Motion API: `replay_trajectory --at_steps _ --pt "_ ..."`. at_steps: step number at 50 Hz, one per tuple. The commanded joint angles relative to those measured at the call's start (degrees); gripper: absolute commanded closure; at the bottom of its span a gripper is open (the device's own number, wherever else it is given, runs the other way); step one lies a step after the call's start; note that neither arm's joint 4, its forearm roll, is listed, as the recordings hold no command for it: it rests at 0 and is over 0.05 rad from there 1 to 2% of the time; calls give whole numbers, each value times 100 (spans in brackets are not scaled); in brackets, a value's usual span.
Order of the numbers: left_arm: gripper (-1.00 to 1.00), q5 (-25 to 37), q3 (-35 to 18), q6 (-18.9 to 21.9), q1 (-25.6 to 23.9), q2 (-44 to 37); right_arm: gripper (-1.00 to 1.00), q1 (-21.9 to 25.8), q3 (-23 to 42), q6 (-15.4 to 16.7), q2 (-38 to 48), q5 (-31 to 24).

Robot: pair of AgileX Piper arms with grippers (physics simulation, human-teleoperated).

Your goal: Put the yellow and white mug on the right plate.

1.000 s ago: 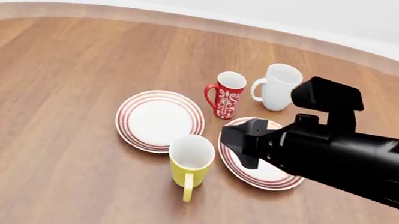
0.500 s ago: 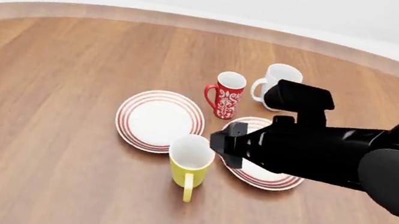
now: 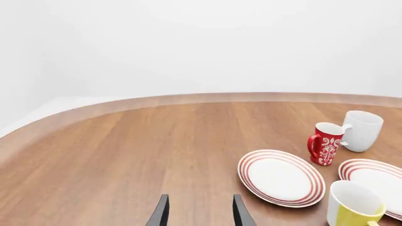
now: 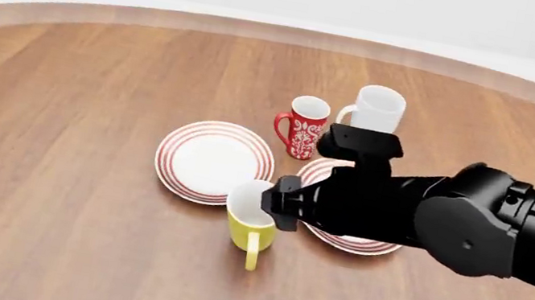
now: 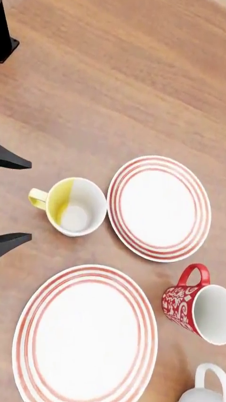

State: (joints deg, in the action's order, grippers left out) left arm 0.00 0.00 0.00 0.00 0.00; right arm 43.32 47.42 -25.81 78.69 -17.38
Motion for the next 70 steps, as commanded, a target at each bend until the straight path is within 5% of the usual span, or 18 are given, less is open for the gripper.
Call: replay_trajectory --at_steps 1,70 --pt "-100 0 0 0 0 0 -100 38 -86 -77 320 311" --pt "-100 0 0 0 0 0 -100 437 -795 -791 1612 2119"
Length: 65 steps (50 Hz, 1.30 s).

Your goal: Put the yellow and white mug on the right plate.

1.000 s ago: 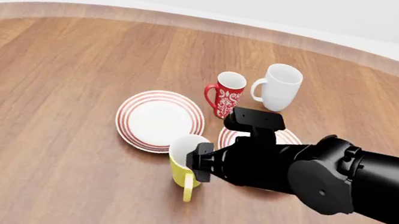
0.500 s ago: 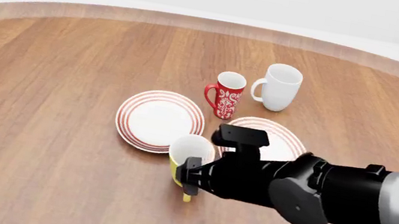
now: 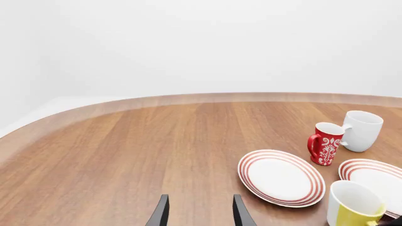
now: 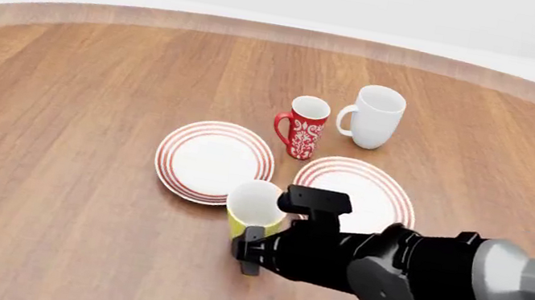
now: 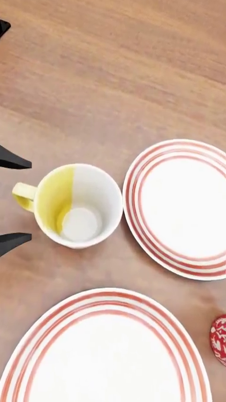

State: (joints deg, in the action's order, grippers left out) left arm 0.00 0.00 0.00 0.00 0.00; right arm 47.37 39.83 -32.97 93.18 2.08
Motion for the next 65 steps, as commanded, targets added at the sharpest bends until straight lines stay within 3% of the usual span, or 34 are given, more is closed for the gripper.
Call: replay_trajectory --at_steps 1,21,22,36,65 --pt "-100 0 0 0 0 0 -100 48 -33 -88 205 211" --pt "-100 0 0 0 0 0 -100 200 -158 -278 491 656" --pt "-100 0 0 0 0 0 100 205 -160 -257 483 659" --pt "-100 0 0 0 0 0 100 150 -157 -167 480 700" --pt "-100 0 0 0 0 0 100 -124 -22 269 -263 -67"
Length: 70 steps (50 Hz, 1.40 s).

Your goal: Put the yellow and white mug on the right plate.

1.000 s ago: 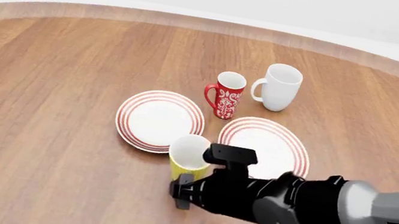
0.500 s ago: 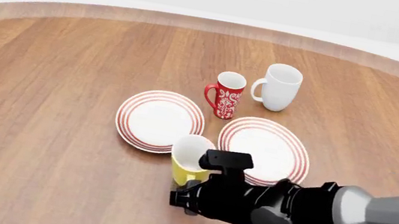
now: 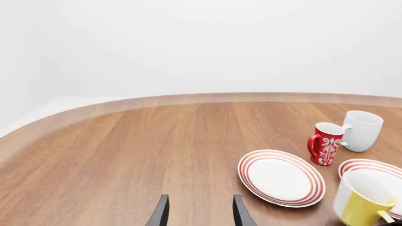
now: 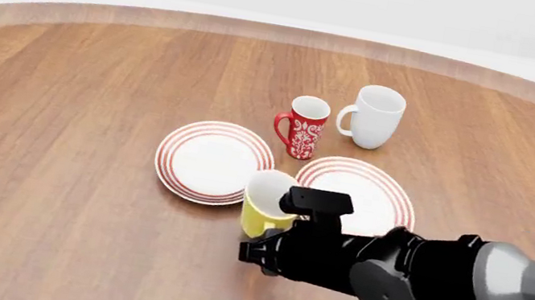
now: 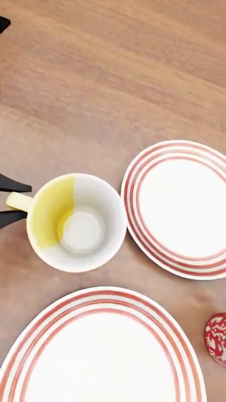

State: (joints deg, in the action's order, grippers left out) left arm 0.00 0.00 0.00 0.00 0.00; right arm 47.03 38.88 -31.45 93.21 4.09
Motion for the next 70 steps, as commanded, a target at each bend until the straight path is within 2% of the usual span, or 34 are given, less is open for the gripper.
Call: replay_trajectory --at_steps 1,17,27,34,36,38,39,45,70 --pt "-100 0 0 0 0 0 100 -93 81 128 -281 -287" --pt "-100 0 0 0 0 0 100 -280 416 512 -846 -1070" --pt "-100 0 0 0 0 0 100 -588 514 829 -1110 -1407" --pt "-100 0 0 0 0 0 100 -803 446 1056 -1000 -1394" --pt "-100 0 0 0 0 0 100 -929 443 1232 -976 -1426" --pt "-100 0 0 0 0 0 100 -1007 390 1241 -988 -1391" --pt "-100 0 0 0 0 0 100 -1185 367 1421 -1014 -1403" --pt "-100 0 0 0 0 0 100 -1337 373 1573 -1055 -1460" --pt "-100 0 0 0 0 0 100 -1771 4 1782 -1048 -1166"
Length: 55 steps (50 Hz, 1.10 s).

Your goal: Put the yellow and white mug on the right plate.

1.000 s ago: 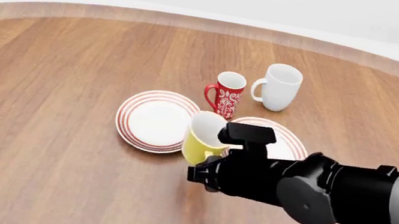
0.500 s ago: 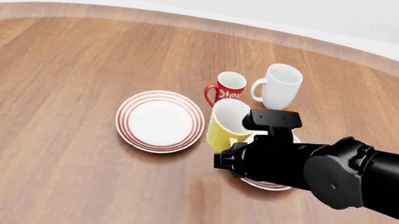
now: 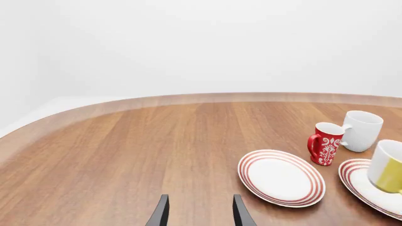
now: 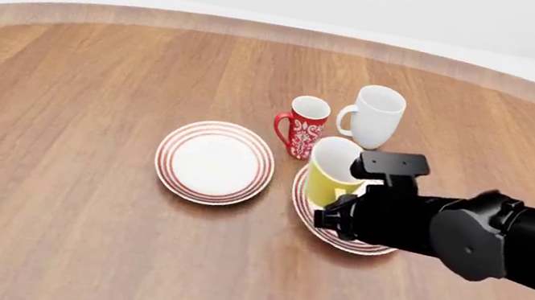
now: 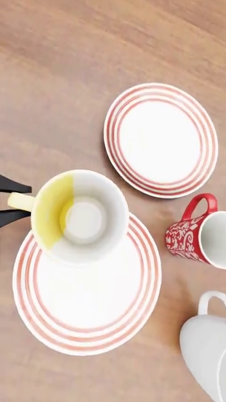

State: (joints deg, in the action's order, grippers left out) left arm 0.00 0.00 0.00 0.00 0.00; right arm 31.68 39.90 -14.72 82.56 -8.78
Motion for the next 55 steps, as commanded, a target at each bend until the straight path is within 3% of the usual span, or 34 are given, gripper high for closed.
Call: replay_trajectory --at_steps 1,29,55 --pt "-100 0 0 0 0 0 100 -252 -98 129 10 115" --pt "-100 0 0 0 0 0 100 -676 17 460 205 180" --pt "-100 0 0 0 0 0 100 -766 -36 480 584 577"
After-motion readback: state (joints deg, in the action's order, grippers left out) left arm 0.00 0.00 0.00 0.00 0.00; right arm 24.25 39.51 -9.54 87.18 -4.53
